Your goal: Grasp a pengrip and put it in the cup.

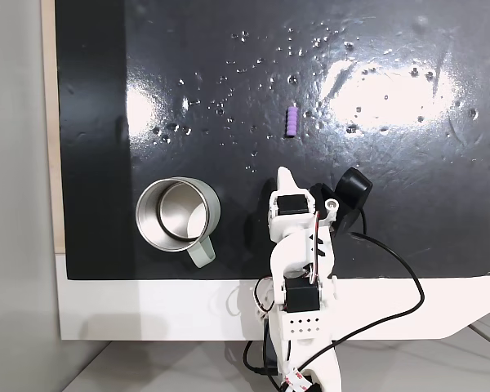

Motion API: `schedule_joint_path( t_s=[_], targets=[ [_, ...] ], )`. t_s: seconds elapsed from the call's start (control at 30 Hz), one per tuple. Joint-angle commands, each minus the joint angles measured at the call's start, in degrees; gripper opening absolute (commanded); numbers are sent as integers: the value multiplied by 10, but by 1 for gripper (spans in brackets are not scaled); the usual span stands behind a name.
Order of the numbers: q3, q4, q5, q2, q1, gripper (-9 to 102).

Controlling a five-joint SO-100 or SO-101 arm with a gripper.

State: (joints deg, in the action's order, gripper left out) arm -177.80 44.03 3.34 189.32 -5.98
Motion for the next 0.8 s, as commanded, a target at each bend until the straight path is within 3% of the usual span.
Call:
schedule_joint_path(
  t_s=[0.0, 0.3, 0.53, 0.77],
  targets=[
    [2, 0, -34, 6, -31, 0],
    [3, 0, -60, 6, -49, 0],
    [84, 69, -149, 6, -52, 0],
    [154, 122, -344, -5, -9, 0]
  ],
)
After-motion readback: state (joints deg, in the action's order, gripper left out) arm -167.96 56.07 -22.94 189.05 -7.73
